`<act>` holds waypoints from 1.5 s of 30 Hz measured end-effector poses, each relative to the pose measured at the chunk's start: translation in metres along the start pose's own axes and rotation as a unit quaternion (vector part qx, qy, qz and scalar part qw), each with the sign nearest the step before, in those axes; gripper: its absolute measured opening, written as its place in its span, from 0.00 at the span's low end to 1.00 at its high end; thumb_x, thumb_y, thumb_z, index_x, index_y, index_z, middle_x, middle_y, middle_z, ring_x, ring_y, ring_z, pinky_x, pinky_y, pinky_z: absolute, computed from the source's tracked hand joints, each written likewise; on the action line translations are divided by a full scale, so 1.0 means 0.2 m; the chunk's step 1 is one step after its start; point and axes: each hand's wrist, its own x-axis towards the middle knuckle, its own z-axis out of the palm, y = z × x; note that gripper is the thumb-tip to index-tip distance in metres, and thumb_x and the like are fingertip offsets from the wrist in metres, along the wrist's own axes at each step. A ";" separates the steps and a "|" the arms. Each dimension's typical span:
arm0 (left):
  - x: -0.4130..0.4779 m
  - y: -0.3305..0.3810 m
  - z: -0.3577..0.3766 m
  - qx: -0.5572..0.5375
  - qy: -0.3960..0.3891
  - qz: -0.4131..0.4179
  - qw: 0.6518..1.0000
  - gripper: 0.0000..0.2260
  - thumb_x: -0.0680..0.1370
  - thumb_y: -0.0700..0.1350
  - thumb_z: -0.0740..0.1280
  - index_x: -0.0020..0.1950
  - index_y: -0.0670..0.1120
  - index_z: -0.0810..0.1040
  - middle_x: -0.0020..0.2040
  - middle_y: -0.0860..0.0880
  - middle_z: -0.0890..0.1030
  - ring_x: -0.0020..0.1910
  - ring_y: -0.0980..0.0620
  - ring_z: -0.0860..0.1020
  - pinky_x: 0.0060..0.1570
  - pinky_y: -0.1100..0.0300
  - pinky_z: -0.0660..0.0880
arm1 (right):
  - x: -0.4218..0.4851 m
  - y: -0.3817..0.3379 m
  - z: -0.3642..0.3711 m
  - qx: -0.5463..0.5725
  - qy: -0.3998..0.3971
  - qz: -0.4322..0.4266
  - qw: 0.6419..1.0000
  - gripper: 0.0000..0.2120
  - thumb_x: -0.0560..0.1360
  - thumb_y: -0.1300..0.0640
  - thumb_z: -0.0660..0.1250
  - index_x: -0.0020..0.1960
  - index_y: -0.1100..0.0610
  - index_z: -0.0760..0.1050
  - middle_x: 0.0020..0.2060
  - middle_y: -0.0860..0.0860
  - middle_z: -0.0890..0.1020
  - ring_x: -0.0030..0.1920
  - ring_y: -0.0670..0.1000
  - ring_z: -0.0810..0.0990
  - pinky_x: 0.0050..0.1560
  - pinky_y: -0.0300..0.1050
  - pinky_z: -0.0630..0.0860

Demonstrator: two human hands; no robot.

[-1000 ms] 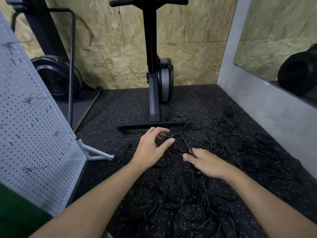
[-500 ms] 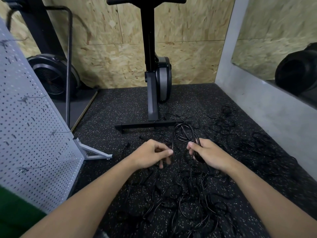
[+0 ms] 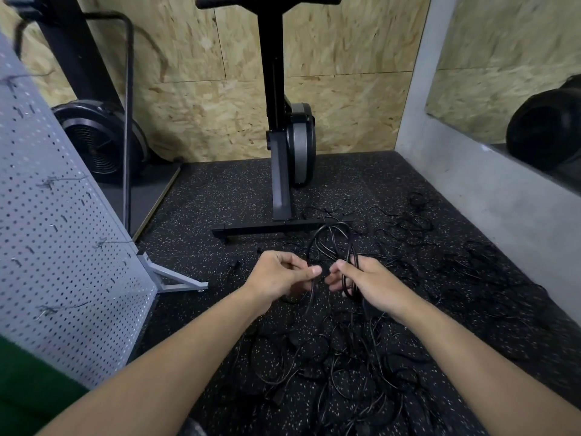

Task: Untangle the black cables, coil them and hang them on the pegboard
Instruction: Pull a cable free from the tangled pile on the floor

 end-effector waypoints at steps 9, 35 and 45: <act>0.01 0.00 0.03 0.189 0.028 0.033 0.981 0.16 0.82 0.58 0.68 0.41 0.53 0.89 0.39 0.50 0.88 0.43 0.51 0.85 0.52 0.56 0.79 | -0.02 0.00 0.04 0.015 -0.026 0.020 0.999 0.13 0.86 0.50 0.61 0.48 0.50 0.81 0.36 0.44 0.87 0.39 0.40 0.84 0.53 0.47 0.78; 0.01 -0.10 -0.04 0.325 -0.292 -0.011 0.899 0.16 0.83 0.60 0.65 0.54 0.51 0.87 0.52 0.55 0.88 0.57 0.60 0.82 0.74 0.53 0.68 | 0.03 0.03 -0.05 0.108 0.081 0.055 0.989 0.10 0.85 0.55 0.63 0.57 0.61 0.79 0.49 0.53 0.89 0.49 0.50 0.88 0.55 0.48 0.78; -0.03 0.01 0.06 0.405 -0.178 0.182 0.878 0.12 0.82 0.55 0.69 0.48 0.47 0.82 0.43 0.50 0.82 0.39 0.56 0.78 0.43 0.59 0.76 | 0.07 0.09 -0.06 -0.149 0.127 0.044 0.980 0.17 0.86 0.48 0.58 0.63 0.59 0.74 0.48 0.56 0.84 0.51 0.59 0.84 0.55 0.53 0.78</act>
